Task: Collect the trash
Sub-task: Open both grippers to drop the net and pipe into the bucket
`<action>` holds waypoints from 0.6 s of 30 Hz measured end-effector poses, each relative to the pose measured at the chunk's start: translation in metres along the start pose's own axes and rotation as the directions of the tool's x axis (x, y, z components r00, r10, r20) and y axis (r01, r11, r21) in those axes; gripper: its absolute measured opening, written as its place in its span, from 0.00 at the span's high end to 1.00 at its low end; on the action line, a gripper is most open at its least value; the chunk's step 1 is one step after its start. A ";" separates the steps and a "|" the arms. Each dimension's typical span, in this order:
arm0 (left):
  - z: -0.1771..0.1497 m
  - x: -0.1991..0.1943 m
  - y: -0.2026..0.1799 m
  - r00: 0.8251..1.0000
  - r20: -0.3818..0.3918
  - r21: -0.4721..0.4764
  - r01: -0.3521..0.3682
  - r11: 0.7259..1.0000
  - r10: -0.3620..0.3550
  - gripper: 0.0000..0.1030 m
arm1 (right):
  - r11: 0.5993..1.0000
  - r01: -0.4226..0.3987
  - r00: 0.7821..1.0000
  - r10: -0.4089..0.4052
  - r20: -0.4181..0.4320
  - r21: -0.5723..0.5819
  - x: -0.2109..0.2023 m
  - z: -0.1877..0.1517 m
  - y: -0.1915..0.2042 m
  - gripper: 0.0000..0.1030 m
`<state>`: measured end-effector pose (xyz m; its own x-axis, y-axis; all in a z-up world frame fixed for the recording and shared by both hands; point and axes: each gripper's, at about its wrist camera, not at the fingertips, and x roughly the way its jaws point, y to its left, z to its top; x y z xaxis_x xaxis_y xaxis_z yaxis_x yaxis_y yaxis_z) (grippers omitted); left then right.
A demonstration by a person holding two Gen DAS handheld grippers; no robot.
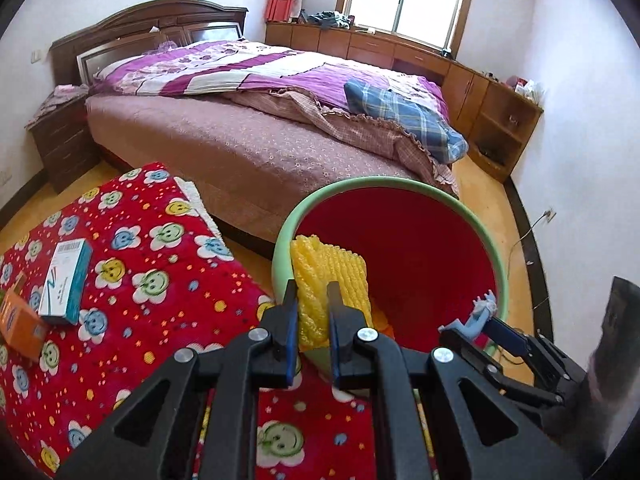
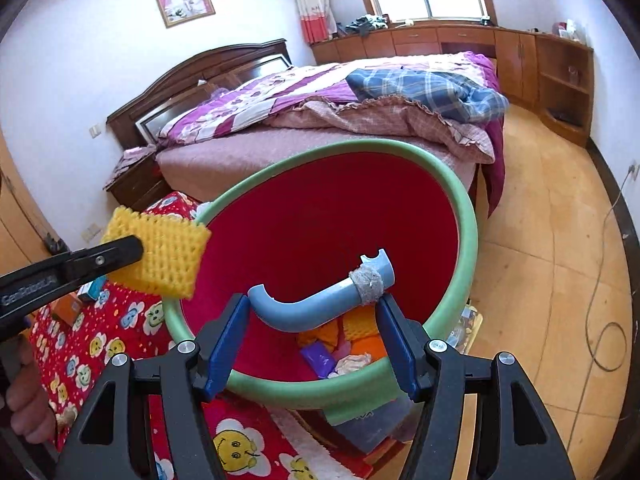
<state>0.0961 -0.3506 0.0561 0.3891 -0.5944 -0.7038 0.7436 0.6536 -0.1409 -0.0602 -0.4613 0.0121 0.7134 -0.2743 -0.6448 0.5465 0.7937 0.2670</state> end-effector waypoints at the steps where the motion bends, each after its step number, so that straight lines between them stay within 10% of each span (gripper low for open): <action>1: 0.000 0.003 -0.003 1.000 -0.001 0.010 -0.007 1.000 0.007 0.90 | 1.000 0.000 1.000 0.000 0.001 0.003 0.000 0.000 -0.001 0.36; 9: -0.006 0.019 -0.007 0.999 -0.052 0.013 0.001 1.000 0.000 0.64 | 1.000 -0.005 1.000 0.005 0.015 -0.006 -0.001 -0.002 -0.003 0.35; 18: -0.008 0.007 0.007 0.999 -0.040 -0.023 -0.004 1.000 0.003 0.60 | 0.999 -0.045 0.998 0.045 0.031 0.004 -0.005 -0.004 -0.001 0.26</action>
<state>0.0994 -0.3469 0.0444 0.3690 -0.5733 -0.7316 0.7292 0.6666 -0.1546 -0.0660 -0.4583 0.0117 0.7506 -0.2551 -0.6095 0.5157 0.8030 0.2989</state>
